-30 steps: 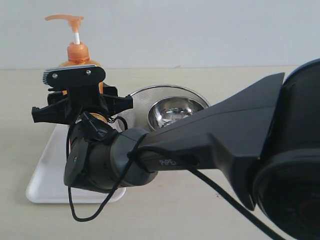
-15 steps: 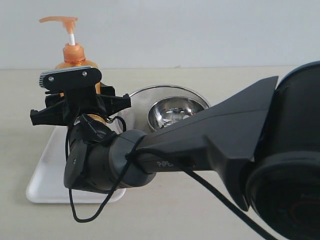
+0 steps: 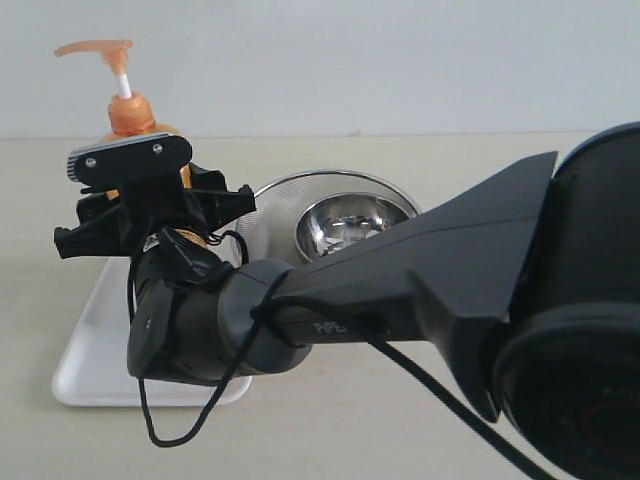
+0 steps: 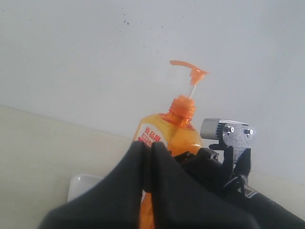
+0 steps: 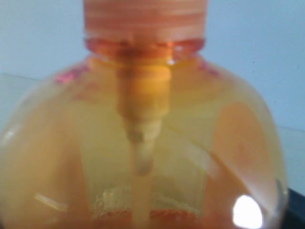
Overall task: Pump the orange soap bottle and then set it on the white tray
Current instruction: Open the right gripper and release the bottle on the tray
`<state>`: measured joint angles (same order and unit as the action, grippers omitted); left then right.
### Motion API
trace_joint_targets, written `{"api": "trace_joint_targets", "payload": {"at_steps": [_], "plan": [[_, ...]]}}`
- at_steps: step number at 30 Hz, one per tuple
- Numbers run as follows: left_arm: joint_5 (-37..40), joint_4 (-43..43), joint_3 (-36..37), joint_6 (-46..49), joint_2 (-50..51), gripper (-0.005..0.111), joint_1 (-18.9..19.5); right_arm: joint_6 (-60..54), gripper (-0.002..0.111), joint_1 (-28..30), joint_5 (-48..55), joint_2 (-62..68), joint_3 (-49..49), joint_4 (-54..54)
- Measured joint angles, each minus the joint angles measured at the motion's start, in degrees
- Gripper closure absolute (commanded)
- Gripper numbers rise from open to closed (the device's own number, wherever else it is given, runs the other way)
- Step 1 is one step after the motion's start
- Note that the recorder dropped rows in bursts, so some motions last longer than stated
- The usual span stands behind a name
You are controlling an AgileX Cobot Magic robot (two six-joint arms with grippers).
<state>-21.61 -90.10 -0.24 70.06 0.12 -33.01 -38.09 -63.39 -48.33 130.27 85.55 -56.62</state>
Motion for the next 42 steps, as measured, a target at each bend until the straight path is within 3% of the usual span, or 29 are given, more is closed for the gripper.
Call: {"api": "trace_joint_targets", "payload": {"at_steps": [22, 38, 42], "plan": [[0.1, -1.0, 0.0, 0.0, 0.0, 0.102, 0.0, -3.5, 0.022, -0.6, 3.8, -4.8, 0.0, -1.6], [0.1, -1.0, 0.0, 0.0, 0.0, 0.102, 0.0, -19.9, 0.022, -4.0, 6.8, -11.7, 0.0, -14.4], [0.1, -1.0, 0.0, 0.0, 0.0, 0.102, -0.1, -25.9, 0.031, -4.7, 7.0, -12.6, 0.0, -19.1]]}}
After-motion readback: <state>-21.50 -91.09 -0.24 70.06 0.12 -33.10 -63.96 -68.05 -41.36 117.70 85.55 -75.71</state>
